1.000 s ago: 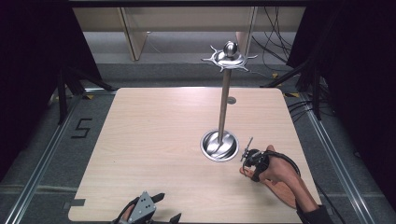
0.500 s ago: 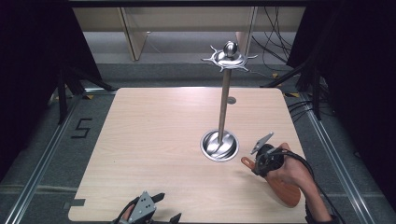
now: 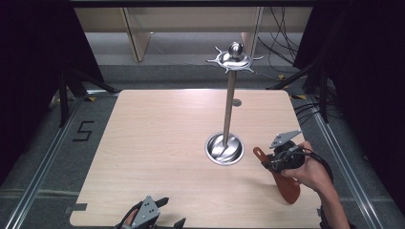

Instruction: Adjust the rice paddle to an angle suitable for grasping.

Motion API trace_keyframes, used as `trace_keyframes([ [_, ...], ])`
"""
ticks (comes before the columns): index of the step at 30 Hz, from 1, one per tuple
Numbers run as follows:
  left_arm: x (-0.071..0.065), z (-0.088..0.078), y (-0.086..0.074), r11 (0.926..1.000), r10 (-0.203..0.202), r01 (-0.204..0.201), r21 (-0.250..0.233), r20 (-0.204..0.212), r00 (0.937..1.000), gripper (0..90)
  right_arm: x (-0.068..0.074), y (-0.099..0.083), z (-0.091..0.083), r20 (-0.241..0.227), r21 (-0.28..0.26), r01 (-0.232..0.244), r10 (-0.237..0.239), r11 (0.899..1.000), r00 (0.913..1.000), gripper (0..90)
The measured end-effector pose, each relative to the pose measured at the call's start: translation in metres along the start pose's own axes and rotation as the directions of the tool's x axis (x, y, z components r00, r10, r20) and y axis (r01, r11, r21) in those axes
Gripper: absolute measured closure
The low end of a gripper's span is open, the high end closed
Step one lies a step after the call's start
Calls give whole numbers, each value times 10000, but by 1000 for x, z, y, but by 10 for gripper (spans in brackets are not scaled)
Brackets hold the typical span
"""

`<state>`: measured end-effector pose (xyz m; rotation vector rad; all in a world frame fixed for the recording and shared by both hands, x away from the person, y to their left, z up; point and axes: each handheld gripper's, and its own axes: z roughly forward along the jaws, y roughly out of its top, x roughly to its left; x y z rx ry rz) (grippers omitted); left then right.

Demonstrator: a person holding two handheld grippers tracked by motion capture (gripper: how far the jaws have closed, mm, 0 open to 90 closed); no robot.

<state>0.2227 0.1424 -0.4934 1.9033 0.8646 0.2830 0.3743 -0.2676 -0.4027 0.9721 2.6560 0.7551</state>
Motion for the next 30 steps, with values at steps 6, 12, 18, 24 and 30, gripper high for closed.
trace_keyframes([
  [6, 0, 0, 0, 10000, 13, -13, 0, -30, 10000, 147, -8, -3, -12, -693, -1019, -359, 289, 9942, 9972, 671],
  [12, 2, 0, 1, 9995, 325, -325, 16, 49, 9995, 147, -14, -3, -26, -1039, -1976, -398, 194, 9795, 9944, 671],
  [18, 2, 0, 1, 9996, 291, -290, -8, 58, 9996, 146, -16, -1, -39, -1205, -2414, -516, 228, 9690, 9924, 671],
  [24, 2, 0, 0, 9994, 334, -334, 37, 4, 9994, 147, -18, 5, -56, -1224, -3599, -646, 216, 9308, 9922, 671],
  [30, 0, 0, 0, 10000, 53, -52, 68, -79, 10000, 147, -17, 16, -68, -1054, -4217, -445, -3, 9056, 9944, 671],
])
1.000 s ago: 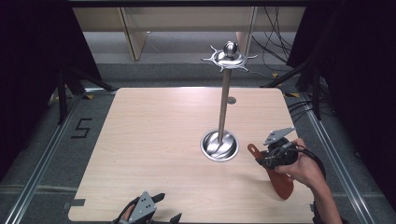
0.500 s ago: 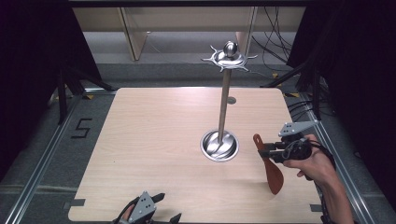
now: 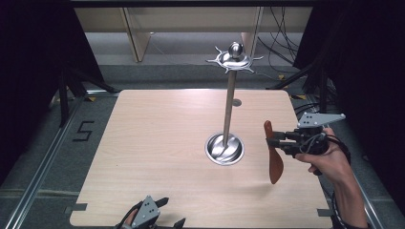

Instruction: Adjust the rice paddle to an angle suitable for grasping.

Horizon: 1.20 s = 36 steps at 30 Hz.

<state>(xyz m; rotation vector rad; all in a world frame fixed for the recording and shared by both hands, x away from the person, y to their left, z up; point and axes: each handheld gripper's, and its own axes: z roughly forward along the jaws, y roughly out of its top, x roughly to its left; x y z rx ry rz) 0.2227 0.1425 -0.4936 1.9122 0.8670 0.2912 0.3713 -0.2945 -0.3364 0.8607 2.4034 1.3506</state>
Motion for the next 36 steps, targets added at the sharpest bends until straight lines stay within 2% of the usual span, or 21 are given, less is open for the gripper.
trace_keyframes([
  [1, 1, 0, 0, 10000, 57, -57, 1, 111, 9999, 146, 1, 2, -1, -33, 54, -71, 71, 10000, 10000, 671],
  [2, 0, 0, 0, 10000, 67, -67, 2, 92, 9999, 146, 3, 5, 0, 84, -239, 3, -1, 9997, 10000, 671],
  [3, 0, -1, 0, 10000, 76, -76, 60, -8, 10000, 146, 3, 8, -1, -70, -10, 28, -28, 10000, 10000, 671],
  [4, 0, -1, 0, 10000, 80, -80, 45, 3, 10000, 147, 5, 10, -1, 10, -160, -54, 54, 9999, 10000, 671],
  [7, 0, 0, 0, 10000, 60, -60, 45, -23, 10000, 147, 6, 16, 0, 40, -471, 176, -175, 9987, 9998, 671],
  [8, 0, 0, 0, 10000, 76, -76, 50, -13, 10000, 146, 7, 20, -1, -21, -303, 300, -301, 9991, 9995, 671],
  [9, 1, 0, 0, 10000, 61, -61, 8, 115, 9999, 146, 7, 22, -2, 44, -374, 397, -395, 9985, 9992, 671],
  [11, 0, 0, 0, 10000, 79, -80, 22, 90, 9999, 146, 10, 28, -3, -82, -389, 325, -328, 9987, 9994, 671],
  [14, 0, 0, 0, 9999, 101, -101, 63, -13, 9999, 147, 12, 37, -4, -62, -636, 540, -545, 9965, 9985, 671],
  [18, 0, -1, 0, 9999, 110, -109, 80, -10, 9999, 146, 17, 49, -6, 68, -857, 692, -689, 9939, 9976, 671],
  [19, 0, 0, 0, 10000, 85, -85, -10, 91, 9999, 147, 20, 56, -8, 258, -1078, 829, -806, 9907, 9964, 671],
  [22, 0, -1, 0, 9999, 101, -101, 66, 9, 9999, 147, 22, 66, -12, 221, -1068, 1019, -1001, 9890, 9947, 671],
  [23, 0, -1, 0, 9999, 101, -101, 68, -10, 9999, 147, 23, 69, -12, 359, -1182, 1127, -1092, 9866, 9934, 671],
  [24, 0, 0, 0, 10000, 36, -35, -40, 76, 10000, 146, 24, 73, -13, 318, -1198, 1165, -1135, 9859, 9930, 671],
  [25, 1, 0, 0, 10000, 62, -62, 4, 125, 9999, 146, 26, 76, -15, 385, -1247, 1153, -1113, 9855, 9930, 671],
  [26, 2, -1, 1, 9993, 373, -373, -8, 163, 9992, 147, 26, 81, -16, 491, -1334, 1336, -1281, 9820, 9905, 671],
  [27, 2, -1, 1, 9992, 396, -397, 7, 153, 9991, 147, 27, 83, -18, 440, -1282, 1287, -1240, 9834, 9913, 671],
  [28, 2, -1, 1, 9992, 391, -391, -2, 156, 9991, 146, 27, 86, -19, 519, -1339, 1474, -1416, 9800, 9886, 671],
  [30, 1, -1, 1, 9994, 342, -343, 97, 24, 9994, 146, 28, 92, -21, 543, -1451, 1508, -1443, 9779, 9880, 671],
  [35, 1, -1, 1, 9994, 324, -324, 74, 33, 9995, 146, 28, 102, -24, 635, -1544, 1434, -1351, 9775, 9888, 671],
  [36, 1, -1, 1, 9995, 324, -324, 68, 36, 9995, 147, 27, 104, -24, 682, -1543, 1537, -1446, 9760, 9871, 671],
])
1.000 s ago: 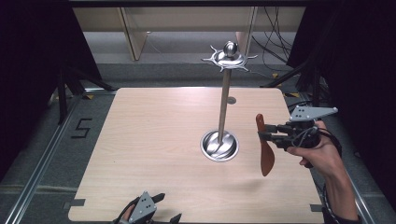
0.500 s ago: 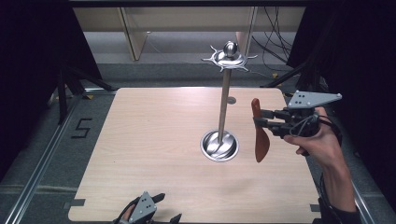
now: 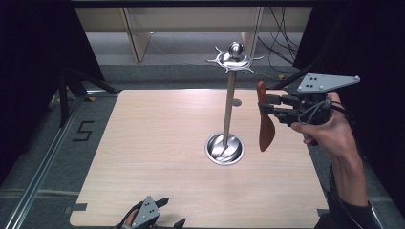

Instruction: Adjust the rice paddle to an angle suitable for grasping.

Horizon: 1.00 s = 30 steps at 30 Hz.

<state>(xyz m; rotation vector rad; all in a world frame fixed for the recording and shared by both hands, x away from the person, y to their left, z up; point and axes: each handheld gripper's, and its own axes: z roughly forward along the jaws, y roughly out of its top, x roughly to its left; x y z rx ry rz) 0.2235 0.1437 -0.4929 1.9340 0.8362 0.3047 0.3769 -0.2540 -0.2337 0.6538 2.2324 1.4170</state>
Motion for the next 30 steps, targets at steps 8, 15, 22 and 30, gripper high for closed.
trace_keyframes([
  [8, 0, 0, 0, 10000, -10, 10, -8, 4, 10000, 147, -3, 16, -2, 223, -211, -11, 15, 9998, 9998, 671],
  [15, 0, 0, 0, 10000, 5, -5, 4, 14, 10000, 147, -3, 27, 1, 358, -164, 149, -143, 9998, 9993, 670],
  [22, 0, 0, 0, 10000, -3, 3, -63, 145, 9999, 147, -5, 31, 9, 429, -32, 30, -29, 10000, 9991, 671],
  [30, 0, 0, 0, 10000, 6, -6, 1, 26, 10000, 146, -6, 35, 17, 414, -15, -12, 13, 10000, 9991, 670],
])
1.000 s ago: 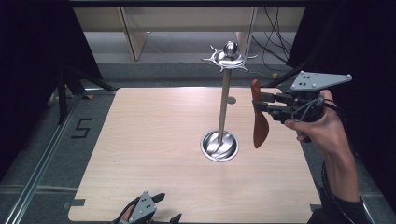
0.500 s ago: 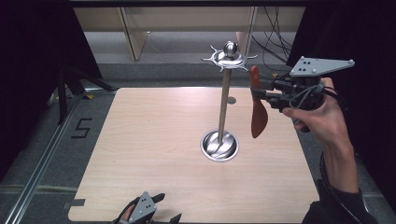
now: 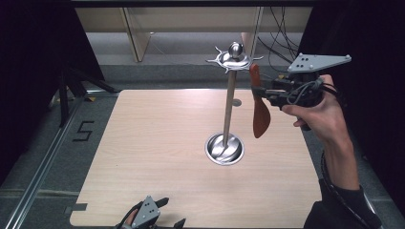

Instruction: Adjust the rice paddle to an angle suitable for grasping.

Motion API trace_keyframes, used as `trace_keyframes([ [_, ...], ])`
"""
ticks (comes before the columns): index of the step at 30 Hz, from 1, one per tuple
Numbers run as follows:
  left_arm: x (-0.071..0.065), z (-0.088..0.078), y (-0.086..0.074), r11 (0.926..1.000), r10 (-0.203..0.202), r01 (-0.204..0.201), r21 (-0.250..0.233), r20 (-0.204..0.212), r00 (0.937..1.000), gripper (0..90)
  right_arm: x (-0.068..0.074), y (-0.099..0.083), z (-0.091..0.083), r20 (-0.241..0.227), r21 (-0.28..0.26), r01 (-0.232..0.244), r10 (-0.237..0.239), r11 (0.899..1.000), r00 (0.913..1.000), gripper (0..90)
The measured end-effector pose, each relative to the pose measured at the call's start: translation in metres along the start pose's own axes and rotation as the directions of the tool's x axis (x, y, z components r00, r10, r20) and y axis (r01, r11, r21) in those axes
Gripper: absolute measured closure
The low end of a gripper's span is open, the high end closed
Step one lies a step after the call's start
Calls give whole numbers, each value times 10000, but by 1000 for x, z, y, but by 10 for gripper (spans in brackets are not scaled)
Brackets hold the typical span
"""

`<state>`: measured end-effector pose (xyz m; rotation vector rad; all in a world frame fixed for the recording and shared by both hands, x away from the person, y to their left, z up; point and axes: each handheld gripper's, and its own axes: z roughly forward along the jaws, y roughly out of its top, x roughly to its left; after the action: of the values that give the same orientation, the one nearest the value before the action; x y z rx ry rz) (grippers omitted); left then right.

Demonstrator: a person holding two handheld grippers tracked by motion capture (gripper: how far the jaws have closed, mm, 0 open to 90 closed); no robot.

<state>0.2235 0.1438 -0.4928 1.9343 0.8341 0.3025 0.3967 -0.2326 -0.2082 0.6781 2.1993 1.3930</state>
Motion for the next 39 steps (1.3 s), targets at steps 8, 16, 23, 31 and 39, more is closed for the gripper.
trace_keyframes([
  [8, 1, 0, 0, 10000, 28, -27, -84, 145, 9999, 147, -3, 1, 9, 48, 46, -256, 255, 9997, 9997, 671],
  [16, -1, 1, -1, 9994, -325, 326, -107, 106, 9994, 147, -5, 2, 16, -167, 136, -439, 441, 9989, 9989, 670],
  [23, -1, 0, -1, 9997, -237, 238, -75, 113, 9997, 146, -6, -2, 21, -307, 31, -531, 532, 9986, 9981, 671],
  [31, 0, 0, 0, 9999, -104, 106, -106, 200, 9997, 147, -6, -6, 21, -312, 49, -552, 553, 9985, 9980, 673],
  [39, 0, 0, 0, 10000, -13, 14, -60, 132, 9999, 147, -8, -14, 12, -361, -113, -798, 794, 9967, 9962, 614],
])
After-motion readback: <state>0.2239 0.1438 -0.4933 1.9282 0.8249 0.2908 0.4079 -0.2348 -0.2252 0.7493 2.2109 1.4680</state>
